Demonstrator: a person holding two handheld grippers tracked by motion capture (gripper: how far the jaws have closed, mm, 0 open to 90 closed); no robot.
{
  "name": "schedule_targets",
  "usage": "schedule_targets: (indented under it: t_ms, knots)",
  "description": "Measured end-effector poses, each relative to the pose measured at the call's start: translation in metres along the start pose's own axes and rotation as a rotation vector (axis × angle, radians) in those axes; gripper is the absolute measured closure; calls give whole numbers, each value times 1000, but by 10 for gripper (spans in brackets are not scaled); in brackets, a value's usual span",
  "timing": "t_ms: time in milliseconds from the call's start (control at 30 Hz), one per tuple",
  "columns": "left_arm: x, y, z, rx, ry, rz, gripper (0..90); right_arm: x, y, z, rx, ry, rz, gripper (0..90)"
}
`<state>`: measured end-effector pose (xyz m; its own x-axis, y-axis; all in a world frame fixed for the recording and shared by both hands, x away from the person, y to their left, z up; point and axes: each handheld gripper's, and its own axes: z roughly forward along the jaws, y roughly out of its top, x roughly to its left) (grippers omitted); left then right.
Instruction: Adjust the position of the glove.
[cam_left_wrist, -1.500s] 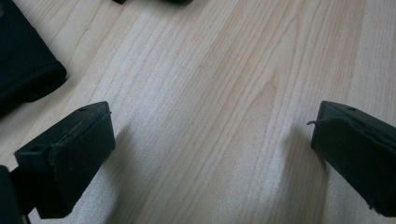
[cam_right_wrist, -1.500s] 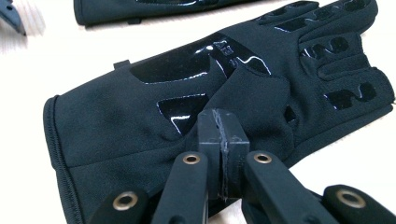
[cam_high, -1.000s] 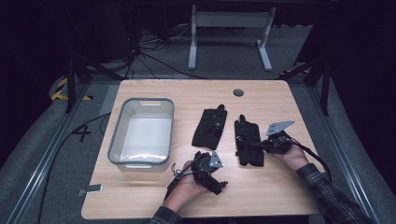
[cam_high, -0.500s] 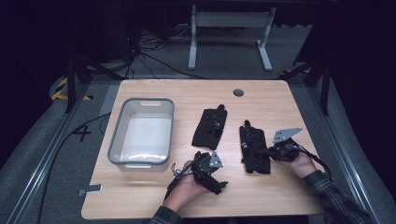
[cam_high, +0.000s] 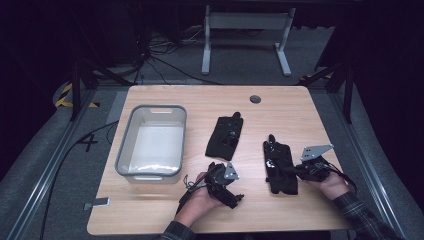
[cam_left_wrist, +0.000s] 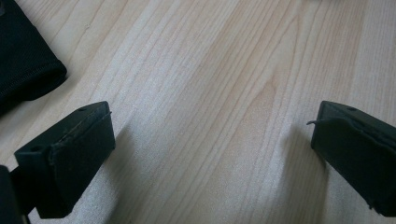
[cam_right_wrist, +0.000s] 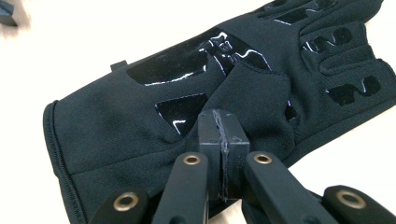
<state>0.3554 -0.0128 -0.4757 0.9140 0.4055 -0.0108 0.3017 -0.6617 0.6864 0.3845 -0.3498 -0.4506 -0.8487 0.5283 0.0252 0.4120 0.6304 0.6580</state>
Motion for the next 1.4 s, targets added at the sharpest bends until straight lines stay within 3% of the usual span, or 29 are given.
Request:
schedule_targets:
  t_ms: [333,1000,1133,1333,1400]
  knots:
    - [0,0,0,0,1,-1,0,14,-11,-10,10,-8,-3,900]
    - [0,0,0,1,2,-2,0,31,-29,-27,24,44,-28,896]
    - [-3,4,-2,22,2,-3,36,29,-27,-31,-10,35,-26,758]
    - [-2,9,-7,48,26,-24,194,24,-27,-29,-58,-20,-1,494]
    - [-1,9,-8,42,17,-28,328,23,-27,-29,-66,-30,3,457]
